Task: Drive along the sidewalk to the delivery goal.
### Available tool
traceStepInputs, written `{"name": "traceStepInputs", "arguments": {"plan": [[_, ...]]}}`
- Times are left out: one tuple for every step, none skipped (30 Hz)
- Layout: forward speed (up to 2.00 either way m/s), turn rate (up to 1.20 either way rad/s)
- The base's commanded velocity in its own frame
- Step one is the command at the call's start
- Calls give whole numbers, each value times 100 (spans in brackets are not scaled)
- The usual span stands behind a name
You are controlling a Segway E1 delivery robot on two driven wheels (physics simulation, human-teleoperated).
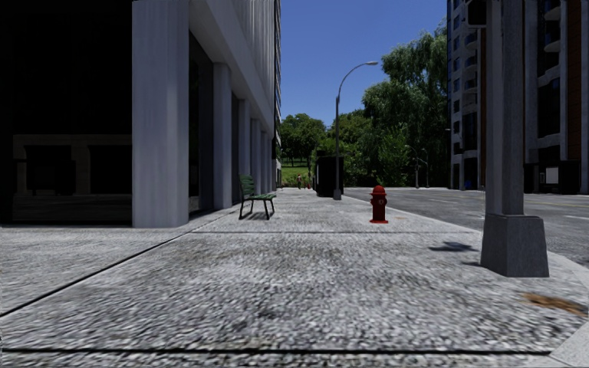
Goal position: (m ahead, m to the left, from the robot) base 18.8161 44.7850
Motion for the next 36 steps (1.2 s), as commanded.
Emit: {"name": "traceStepInputs", "arguments": {"plan": [[157,0],[157,0],[157,0],[157,0],[157,0],[157,0],[157,0],[157,0],[157,0],[157,0],[156,0],[156,0],[156,0],[156,0],[156,0],[156,0],[156,0],[156,0],[156,0],[156,0],[156,0],[156,0],[156,0],[156,2],[156,2],[156,10],[156,21],[156,32],[156,47],[156,47],[156,57],[156,67],[156,79],[156,86],[156,86],[156,93]]}}
